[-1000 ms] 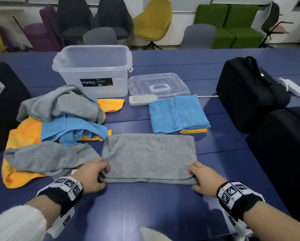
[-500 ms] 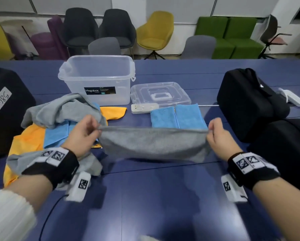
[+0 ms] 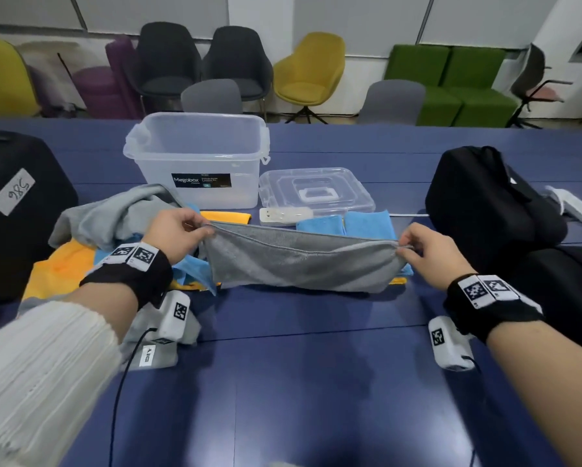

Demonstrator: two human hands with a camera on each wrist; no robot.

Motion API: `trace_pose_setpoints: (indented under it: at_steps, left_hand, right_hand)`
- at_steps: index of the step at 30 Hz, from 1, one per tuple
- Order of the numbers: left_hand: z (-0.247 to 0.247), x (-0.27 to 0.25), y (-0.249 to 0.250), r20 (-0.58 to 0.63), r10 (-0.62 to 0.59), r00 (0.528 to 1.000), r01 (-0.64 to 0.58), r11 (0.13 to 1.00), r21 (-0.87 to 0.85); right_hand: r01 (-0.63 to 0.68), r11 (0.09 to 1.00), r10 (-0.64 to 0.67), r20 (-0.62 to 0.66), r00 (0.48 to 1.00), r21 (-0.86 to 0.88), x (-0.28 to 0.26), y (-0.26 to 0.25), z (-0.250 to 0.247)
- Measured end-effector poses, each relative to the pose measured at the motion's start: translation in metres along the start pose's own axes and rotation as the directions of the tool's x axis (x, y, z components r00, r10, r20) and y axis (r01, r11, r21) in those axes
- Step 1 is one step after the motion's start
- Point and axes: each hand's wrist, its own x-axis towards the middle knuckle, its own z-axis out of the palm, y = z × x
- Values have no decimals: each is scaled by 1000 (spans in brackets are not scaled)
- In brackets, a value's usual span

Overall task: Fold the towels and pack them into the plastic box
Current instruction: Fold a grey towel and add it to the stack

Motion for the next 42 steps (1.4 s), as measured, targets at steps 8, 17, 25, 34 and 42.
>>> trace_pose_setpoints:
  at_steps: [8, 17, 25, 34, 42]
  left_hand:
    - [-5, -4, 1, -114, -26, 993, 22, 999, -42]
    - [-16, -7, 8, -172, 22, 985, -30, 999, -40]
    - [-23, -7, 13, -254, 63, 965, -119, 970, -213]
    - [-23, -10, 15, -252, 59, 966, -124, 960, -252]
    - [-18, -13, 13, -306, -29, 952, -76, 942, -327]
  right_hand:
    - [-18, 999, 18, 13, 1000, 42, 0, -2, -7]
    - [-2, 995, -1, -24, 1000, -102, 8, -19, -25]
    - [-56, 992, 42, -121, 992, -110, 10, -35, -37]
    - [-85, 990, 67, -158, 985, -110, 11, -39, -40]
    - [-85, 996, 82, -181, 980, -8, 7, -40, -38]
